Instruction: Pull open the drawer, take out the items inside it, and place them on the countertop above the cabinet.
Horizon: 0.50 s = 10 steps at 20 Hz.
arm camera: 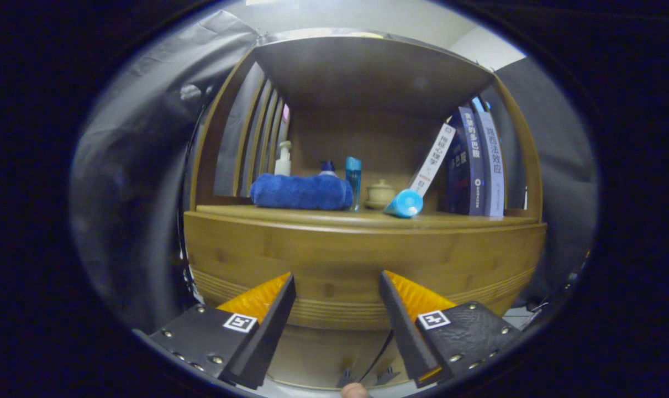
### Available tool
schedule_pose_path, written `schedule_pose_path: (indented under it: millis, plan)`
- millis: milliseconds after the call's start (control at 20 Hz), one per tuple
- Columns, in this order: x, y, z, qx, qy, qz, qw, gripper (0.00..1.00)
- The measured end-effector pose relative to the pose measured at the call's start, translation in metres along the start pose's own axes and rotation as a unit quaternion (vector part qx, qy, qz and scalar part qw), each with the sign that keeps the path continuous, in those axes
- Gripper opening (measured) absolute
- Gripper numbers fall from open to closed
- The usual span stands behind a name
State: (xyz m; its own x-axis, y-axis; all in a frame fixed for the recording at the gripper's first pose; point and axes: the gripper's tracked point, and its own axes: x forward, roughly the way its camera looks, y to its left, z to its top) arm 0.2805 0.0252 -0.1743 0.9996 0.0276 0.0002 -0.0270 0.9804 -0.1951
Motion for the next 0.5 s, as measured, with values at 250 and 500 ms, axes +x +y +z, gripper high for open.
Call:
schedule_pose_path:
  millis: [250, 500]
  plan:
    - [-0.042, -0.022, 0.013, 0.041, 0.056, -0.021, 0.997, 0.91]
    - [-0.102, -0.039, 0.07, 0.1, 0.07, -0.016, 0.992, 0.91]
